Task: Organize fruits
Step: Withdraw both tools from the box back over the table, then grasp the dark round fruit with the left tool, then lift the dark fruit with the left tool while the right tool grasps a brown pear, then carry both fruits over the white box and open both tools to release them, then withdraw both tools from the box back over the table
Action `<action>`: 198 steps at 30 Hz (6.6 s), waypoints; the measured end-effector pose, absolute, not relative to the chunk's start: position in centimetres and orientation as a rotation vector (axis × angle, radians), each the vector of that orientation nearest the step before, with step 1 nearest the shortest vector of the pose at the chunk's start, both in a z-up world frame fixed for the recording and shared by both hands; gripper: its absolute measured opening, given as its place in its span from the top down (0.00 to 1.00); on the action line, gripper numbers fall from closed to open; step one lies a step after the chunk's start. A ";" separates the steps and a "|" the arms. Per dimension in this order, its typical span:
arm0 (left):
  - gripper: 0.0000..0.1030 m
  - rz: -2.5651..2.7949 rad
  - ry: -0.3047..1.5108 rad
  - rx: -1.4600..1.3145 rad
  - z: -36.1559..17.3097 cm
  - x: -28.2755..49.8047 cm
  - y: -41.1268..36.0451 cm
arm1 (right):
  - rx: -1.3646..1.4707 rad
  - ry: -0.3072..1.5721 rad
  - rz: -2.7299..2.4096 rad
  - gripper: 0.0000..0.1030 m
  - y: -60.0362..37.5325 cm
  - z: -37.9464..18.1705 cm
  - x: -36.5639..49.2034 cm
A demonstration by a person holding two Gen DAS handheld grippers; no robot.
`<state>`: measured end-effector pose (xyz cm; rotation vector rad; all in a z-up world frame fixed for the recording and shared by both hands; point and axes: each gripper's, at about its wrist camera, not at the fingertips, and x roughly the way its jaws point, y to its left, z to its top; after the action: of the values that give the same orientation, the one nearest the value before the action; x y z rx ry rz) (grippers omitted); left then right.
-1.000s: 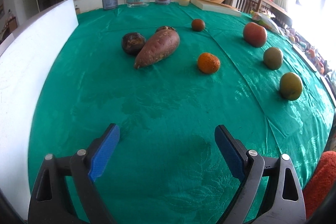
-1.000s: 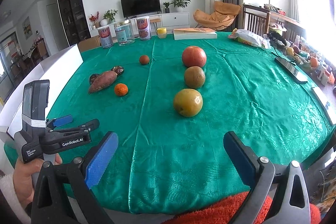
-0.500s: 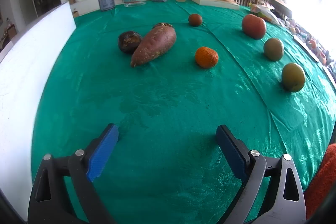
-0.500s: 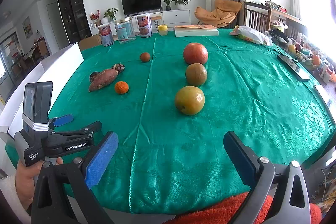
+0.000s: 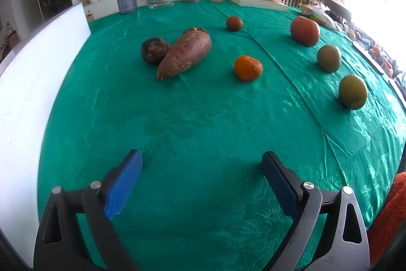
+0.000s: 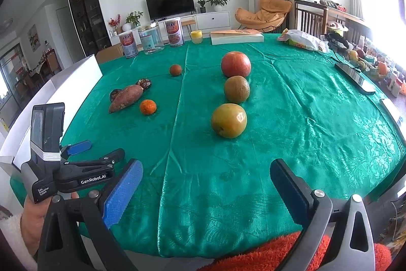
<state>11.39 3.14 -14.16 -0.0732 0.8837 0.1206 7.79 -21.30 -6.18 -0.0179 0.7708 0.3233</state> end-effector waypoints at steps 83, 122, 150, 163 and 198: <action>0.34 0.005 1.082 -0.122 -12.7 11.5 7.4 | 0.231 0.870 0.307 0.03 -25.2 -8.1 9.8; 0.63 -0.116 0.889 -0.377 -4.3 6.9 10.0 | 0.028 1.106 0.495 0.53 -16.6 -4.5 25.6; 0.37 0.542 0.880 -0.493 -5.8 -1.9 32.2 | -0.144 1.085 1.146 0.37 16.2 -2.2 10.2; 0.15 0.117 0.828 -0.323 -2.2 4.1 15.9 | -0.063 0.933 0.728 0.21 -6.4 -4.9 13.0; 0.01 0.237 0.930 -0.117 -14.1 14.1 9.5 | 0.140 0.942 -0.343 0.00 -40.4 -12.6 34.4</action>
<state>14.12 9.53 -14.10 -0.1168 0.9301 0.2370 34.36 -40.36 -12.59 0.1396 0.9420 -0.3431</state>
